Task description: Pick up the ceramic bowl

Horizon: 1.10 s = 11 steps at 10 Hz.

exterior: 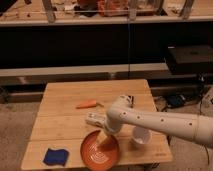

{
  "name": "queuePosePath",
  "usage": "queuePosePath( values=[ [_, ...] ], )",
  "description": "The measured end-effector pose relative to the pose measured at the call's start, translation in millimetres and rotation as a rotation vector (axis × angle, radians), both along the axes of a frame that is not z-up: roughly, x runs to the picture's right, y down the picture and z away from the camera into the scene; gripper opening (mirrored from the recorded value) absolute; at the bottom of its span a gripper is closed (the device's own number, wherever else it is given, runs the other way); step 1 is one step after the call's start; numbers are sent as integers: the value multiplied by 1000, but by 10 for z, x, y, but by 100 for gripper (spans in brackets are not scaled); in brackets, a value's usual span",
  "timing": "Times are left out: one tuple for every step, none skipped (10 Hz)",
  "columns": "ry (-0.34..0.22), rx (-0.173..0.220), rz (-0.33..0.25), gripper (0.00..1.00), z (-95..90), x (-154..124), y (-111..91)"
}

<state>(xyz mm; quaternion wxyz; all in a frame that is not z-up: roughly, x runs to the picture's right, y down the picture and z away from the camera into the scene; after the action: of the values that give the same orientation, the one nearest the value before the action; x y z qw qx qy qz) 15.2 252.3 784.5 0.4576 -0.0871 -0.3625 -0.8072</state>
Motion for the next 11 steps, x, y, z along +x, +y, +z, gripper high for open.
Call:
queuePosePath(
  values=[
    [-1, 1, 0, 59, 8, -2, 3],
    [-1, 3, 0, 59, 13, -3, 1],
    [-2, 3, -1, 59, 22, -9, 6],
    [-3, 5, -1, 58, 24, -13, 2],
    [-3, 8, -2, 55, 25, -14, -2],
    [-3, 11, -1, 46, 19, -16, -19],
    [-3, 14, -1, 34, 15, -16, -29],
    [-4, 17, -1, 24, 14, -19, -40],
    [-5, 18, -2, 14, 11, -19, -44],
    [-7, 22, -3, 6, 9, -27, -58],
    [-8, 24, -4, 3, 5, -27, -70]
  ],
)
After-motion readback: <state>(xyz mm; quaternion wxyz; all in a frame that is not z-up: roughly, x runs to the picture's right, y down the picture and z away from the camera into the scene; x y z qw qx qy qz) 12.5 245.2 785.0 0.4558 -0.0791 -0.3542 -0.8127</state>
